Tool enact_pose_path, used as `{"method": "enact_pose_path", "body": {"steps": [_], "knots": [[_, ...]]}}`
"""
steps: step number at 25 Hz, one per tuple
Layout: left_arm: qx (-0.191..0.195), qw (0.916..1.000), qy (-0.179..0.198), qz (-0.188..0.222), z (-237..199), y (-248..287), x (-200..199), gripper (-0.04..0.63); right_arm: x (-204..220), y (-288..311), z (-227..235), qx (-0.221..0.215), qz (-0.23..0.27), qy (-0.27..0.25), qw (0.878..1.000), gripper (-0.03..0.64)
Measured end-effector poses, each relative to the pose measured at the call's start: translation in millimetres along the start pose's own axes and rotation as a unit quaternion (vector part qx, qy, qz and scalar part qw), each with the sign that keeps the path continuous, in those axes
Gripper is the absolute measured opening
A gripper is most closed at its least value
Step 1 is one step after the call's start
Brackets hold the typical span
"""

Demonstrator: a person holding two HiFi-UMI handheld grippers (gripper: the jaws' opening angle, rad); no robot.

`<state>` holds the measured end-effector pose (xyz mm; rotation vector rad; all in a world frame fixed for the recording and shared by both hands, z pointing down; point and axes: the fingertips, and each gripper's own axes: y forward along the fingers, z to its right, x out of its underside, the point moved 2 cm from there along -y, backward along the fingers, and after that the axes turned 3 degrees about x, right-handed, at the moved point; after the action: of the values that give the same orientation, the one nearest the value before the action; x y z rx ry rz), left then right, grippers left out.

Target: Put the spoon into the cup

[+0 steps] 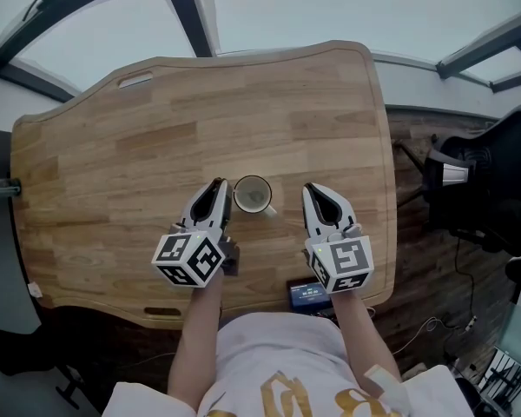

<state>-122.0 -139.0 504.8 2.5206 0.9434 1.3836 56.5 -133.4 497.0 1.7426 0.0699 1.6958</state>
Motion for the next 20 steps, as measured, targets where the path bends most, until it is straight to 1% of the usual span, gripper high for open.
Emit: {"method": "enact_pose_path", "body": {"steps": [20], "knots": [[0.003, 1.0, 0.004, -0.006, 2.1, 7.2, 6.3, 0.051, 7.6, 3.5, 4.0, -0.002, -0.009, 0.001, 1.0, 0.031]]}}
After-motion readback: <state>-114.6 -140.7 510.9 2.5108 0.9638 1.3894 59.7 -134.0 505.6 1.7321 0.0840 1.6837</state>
